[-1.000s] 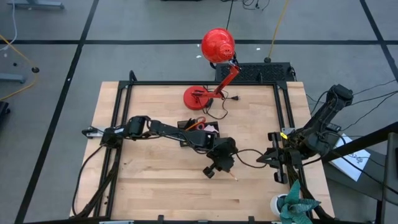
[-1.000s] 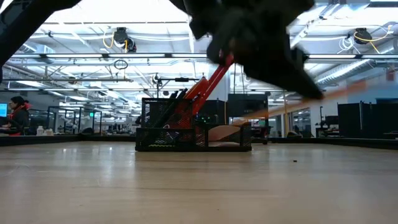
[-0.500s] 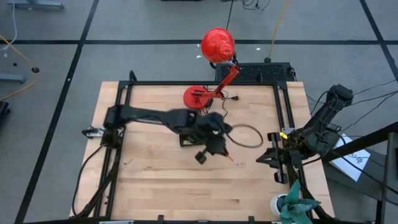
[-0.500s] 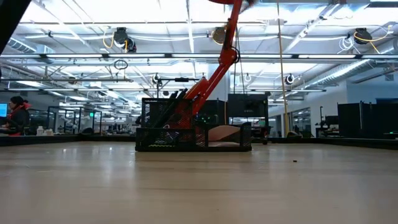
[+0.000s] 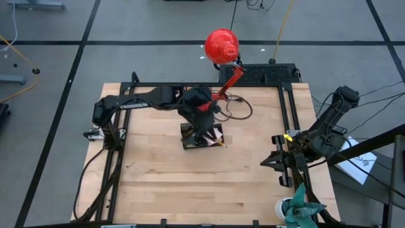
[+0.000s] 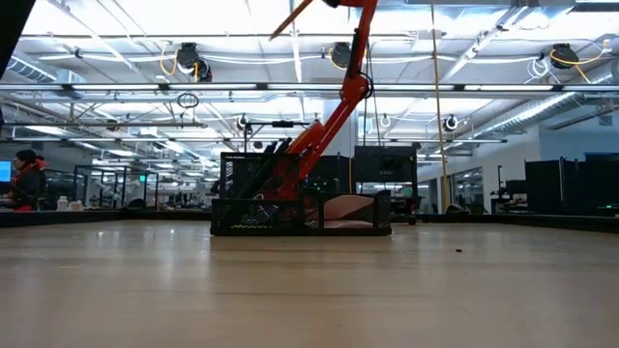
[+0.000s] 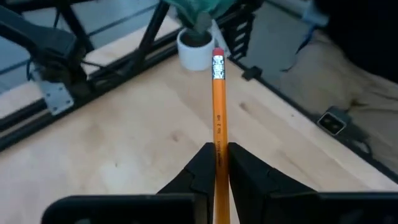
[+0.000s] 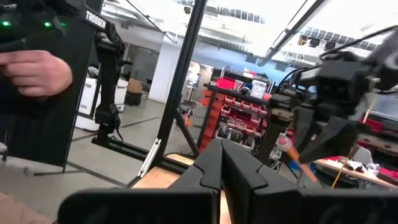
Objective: Pick and place office supplies into organizer
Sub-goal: Put the yellow pencil into the desk organizer
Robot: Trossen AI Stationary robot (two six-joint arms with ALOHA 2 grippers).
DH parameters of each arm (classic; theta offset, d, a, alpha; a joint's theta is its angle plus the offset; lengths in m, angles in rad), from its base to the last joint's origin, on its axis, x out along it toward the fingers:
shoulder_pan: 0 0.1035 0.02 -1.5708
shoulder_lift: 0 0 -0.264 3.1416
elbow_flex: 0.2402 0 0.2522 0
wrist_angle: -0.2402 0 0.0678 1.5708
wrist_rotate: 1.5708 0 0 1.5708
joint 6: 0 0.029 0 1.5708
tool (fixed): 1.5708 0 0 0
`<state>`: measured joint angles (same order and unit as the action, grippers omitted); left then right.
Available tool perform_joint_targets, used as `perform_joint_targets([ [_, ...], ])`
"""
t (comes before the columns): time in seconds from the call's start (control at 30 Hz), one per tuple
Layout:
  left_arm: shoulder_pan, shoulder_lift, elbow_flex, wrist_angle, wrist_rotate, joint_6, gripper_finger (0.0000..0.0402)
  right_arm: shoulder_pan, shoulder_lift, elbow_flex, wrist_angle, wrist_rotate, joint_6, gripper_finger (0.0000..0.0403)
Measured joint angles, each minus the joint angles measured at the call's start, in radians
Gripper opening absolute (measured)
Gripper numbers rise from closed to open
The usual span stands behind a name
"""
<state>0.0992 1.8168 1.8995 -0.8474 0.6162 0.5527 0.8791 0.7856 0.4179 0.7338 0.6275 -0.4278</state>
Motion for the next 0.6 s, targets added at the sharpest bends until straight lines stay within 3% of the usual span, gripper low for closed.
perform_joint_targets([
  [0.17, 0.058, -0.002, -0.109, 0.038, 0.174, 0.071, 0.0028, 0.0, 0.0, 0.0, -0.004, -0.001, 0.002, 0.0],
  [0.37, 0.141, -0.031, -0.339, 0.15, 0.342, 0.108, 0.002, 0.0, 0.0, 0.0, -0.011, -0.001, 0.02, 0.0],
  [0.6, 0.2, -0.117, -0.563, 0.41, 0.379, 0.15, 0.0023, 0.0, 0.0, 0.0, -0.021, 0.004, 0.016, 0.0],
])
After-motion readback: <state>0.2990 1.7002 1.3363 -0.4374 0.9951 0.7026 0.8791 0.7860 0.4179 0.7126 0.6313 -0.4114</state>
